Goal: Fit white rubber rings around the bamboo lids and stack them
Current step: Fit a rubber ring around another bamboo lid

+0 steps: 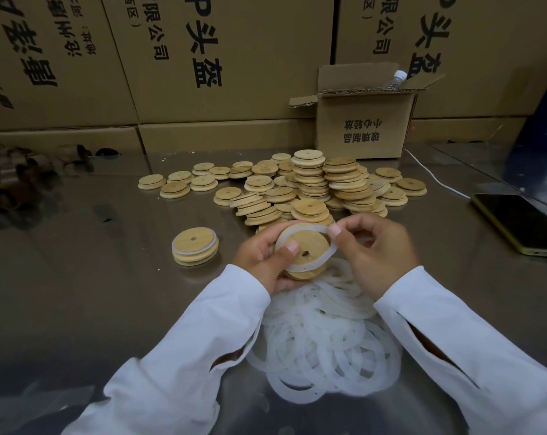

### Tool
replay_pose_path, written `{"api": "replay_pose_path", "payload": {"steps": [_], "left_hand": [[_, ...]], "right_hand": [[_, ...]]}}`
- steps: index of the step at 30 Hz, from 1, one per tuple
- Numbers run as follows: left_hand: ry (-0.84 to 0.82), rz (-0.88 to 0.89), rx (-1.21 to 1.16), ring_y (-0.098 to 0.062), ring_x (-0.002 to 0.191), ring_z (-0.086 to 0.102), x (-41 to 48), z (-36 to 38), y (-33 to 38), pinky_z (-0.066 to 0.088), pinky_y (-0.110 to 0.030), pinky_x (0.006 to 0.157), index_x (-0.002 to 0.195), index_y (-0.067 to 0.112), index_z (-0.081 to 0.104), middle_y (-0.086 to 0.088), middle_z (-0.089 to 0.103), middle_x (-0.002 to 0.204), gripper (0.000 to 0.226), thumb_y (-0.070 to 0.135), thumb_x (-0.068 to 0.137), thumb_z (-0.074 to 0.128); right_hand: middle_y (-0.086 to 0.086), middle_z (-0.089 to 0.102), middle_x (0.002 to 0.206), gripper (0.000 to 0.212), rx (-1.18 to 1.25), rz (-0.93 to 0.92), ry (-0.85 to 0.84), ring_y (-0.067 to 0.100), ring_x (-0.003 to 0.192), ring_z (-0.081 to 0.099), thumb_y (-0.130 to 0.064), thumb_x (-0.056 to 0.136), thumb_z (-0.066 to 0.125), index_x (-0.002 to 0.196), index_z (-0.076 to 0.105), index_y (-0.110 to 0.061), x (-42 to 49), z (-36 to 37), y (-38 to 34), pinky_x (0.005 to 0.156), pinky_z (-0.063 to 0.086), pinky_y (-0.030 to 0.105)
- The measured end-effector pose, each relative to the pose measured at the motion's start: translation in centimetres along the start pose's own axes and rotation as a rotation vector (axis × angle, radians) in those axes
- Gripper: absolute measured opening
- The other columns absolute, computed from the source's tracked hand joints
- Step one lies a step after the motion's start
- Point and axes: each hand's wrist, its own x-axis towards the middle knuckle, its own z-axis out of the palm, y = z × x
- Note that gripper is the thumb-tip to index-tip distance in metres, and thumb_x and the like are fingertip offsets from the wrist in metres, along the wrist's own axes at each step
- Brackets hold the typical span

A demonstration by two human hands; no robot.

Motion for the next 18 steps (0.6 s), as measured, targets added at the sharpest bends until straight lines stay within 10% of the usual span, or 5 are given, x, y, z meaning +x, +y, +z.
{"api": "replay_pose_path", "payload": {"steps": [18], "left_hand": [[0.008, -0.043, 0.069, -0.021, 0.091, 0.065, -0.08, -0.01, 0.09, 0.059, -0.035, 0.070, 0.102, 0.025, 0.061, -0.005, 0.067, 0.098, 0.023, 0.007, 0.090, 0.051]], "right_hand": [[-0.006, 0.066, 0.076, 0.011, 0.038, -0.005, -0.026, 0.010, 0.073, 0.059, -0.021, 0.080, 0.067, 0.070, 0.065, -0.025, -0.02, 0.20, 0.39, 0.070, 0.046, 0.020]]}}
